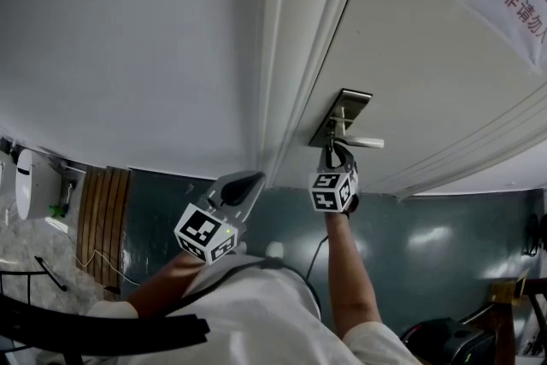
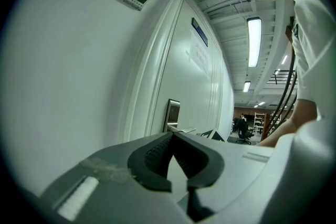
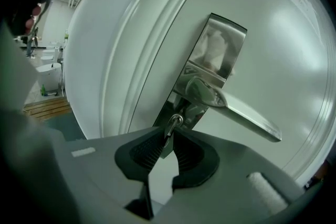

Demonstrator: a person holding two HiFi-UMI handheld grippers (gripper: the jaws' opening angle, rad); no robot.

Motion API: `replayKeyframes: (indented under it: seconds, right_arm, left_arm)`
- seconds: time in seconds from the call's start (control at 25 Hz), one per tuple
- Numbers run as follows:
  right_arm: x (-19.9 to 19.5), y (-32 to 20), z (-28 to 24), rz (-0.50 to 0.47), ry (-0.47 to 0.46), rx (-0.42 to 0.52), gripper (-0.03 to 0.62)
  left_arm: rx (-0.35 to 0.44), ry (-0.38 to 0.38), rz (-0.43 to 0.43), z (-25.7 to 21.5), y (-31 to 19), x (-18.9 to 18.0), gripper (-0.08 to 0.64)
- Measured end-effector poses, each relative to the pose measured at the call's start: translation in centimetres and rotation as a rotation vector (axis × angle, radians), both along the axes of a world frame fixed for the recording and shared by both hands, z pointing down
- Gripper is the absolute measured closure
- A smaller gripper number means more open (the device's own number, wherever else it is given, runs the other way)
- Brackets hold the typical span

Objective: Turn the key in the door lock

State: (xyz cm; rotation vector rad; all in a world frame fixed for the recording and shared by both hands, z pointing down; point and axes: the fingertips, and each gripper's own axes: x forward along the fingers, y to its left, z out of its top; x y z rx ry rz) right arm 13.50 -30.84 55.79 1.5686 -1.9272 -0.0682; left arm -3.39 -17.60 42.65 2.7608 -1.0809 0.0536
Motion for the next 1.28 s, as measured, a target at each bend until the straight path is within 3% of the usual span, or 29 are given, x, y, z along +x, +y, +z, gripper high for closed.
replayKeyframes:
  seconds: [0.32, 0.6, 1.08, 1.28]
  right_arm:
    - [-0.2, 0.2, 0.2, -0.062, 0.153, 0.006, 0.537]
    - [-0.5, 0.4, 0.4, -0.234, 0.506, 0.023, 0.531]
    - [-0.7, 0.9, 1.1, -0.486, 0.944, -0.011, 0.511]
    - [-0.6, 0.9, 1.2, -0.470, 0.948, -0.016, 0.509]
  left_arm:
    - [0.002, -0.001, -0.002, 0.0, 0.3, 0.0, 0.557]
    - [0.014, 0.002, 0.017, -0.4, 0.7, 0.7, 0.557]
    - [0.011, 0.005, 0.045, -0.1, 1.8, 1.9, 0.557]
    - [0.007, 0.008, 0.061, 0.1, 2.2, 2.5, 0.557]
